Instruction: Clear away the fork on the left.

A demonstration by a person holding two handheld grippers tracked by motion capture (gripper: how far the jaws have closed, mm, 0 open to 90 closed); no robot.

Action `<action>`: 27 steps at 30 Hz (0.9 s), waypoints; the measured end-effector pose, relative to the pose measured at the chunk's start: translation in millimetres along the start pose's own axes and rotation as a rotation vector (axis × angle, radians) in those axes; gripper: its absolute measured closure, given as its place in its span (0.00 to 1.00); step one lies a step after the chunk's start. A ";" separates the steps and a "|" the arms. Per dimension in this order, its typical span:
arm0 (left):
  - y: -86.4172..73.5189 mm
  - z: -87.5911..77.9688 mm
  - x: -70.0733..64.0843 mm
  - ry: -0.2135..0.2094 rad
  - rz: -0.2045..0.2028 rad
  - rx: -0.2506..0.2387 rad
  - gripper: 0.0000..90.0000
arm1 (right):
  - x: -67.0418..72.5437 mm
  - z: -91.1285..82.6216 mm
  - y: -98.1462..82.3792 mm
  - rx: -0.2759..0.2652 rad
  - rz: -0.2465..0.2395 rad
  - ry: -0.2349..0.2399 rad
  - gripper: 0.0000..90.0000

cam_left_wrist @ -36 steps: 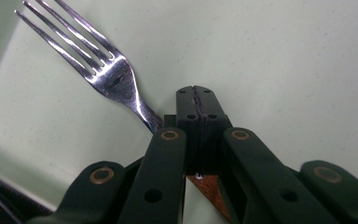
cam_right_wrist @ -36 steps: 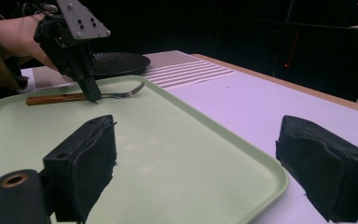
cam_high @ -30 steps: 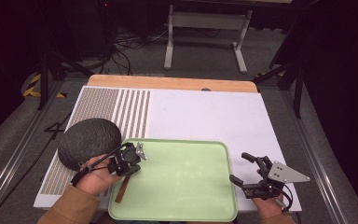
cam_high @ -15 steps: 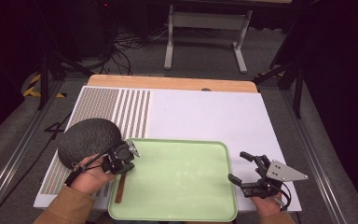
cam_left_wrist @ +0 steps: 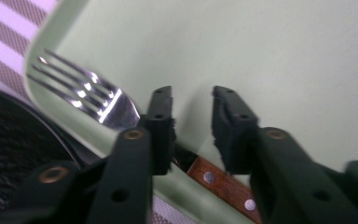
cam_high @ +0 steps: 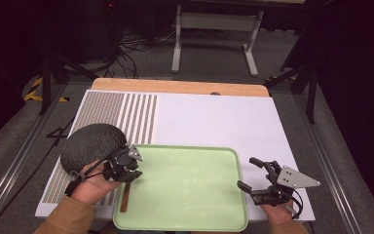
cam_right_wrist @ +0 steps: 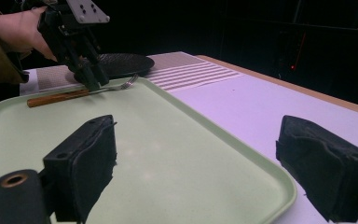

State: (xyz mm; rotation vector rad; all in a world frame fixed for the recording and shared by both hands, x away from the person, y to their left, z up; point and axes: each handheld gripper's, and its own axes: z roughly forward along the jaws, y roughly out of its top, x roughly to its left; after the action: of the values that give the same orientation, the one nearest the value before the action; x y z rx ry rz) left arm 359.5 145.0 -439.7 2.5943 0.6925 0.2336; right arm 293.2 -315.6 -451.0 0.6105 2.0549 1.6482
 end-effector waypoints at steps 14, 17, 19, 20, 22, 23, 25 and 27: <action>-25.5 -40.6 5.9 -0.104 -0.061 -0.418 0.20 | -1.8 5.7 1.9 -0.007 0.000 0.017 0.14; -35.5 -41.8 10.6 -0.160 -0.093 -0.504 0.15 | -1.8 6.2 2.0 -0.008 0.000 0.021 0.14; -41.4 -41.7 12.1 -0.169 -0.103 -0.549 0.12 | -1.8 5.5 2.0 -0.008 0.001 0.022 0.14; -44.9 -41.6 12.9 -0.165 -0.102 -0.573 0.12 | -1.9 5.4 2.1 -0.009 0.003 0.022 0.14; -52.2 -41.2 13.9 -0.169 -0.114 -0.616 0.10 | -1.9 5.0 2.2 -0.015 0.005 0.023 0.14; -56.5 -40.1 14.5 -0.171 -0.124 -0.642 0.10 | -1.8 4.9 2.2 -0.014 0.005 0.023 0.14; -62.3 -37.6 14.2 -0.163 -0.137 -0.676 0.10 | -1.6 4.8 2.1 -0.014 0.006 0.023 0.13; -68.0 -34.5 14.3 -0.147 -0.142 -0.714 0.09 | -1.9 4.9 2.2 -0.019 0.014 0.026 0.13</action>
State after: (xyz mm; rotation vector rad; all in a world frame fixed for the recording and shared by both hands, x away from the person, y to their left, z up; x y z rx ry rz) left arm 333.0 218.0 -439.5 1.8549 0.5978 0.1969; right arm 297.8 -312.5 -449.8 0.6014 2.0556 1.6906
